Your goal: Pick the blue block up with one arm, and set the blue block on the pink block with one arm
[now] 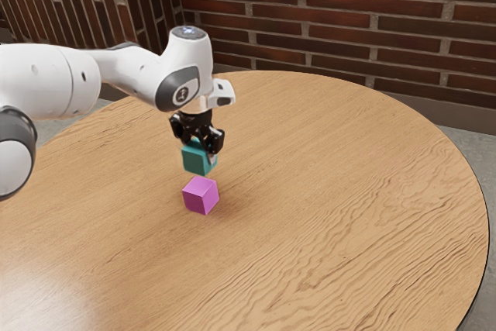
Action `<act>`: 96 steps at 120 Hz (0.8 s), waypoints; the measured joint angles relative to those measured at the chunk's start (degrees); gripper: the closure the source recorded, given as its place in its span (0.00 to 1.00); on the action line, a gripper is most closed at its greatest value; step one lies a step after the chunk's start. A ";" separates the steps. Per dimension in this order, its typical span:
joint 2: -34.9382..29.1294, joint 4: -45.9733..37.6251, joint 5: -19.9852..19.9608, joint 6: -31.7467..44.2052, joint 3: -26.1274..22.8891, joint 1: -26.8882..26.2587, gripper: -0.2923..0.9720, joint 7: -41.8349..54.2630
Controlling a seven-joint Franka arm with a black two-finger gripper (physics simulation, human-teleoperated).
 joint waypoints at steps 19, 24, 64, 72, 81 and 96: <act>-2.68 -2.74 0.09 1.45 0.04 -0.64 0.58 -1.89; -3.38 -3.51 0.11 1.67 0.03 -0.73 0.58 -2.32; -5.38 -8.14 0.19 3.01 -0.15 -0.72 0.58 -4.81; -4.65 -8.16 0.18 3.40 -0.16 -0.73 0.58 -5.02; -4.59 -8.84 0.19 3.83 -0.12 -0.72 0.58 -5.06; -4.88 -10.19 0.19 4.84 -0.11 -0.72 0.58 -4.54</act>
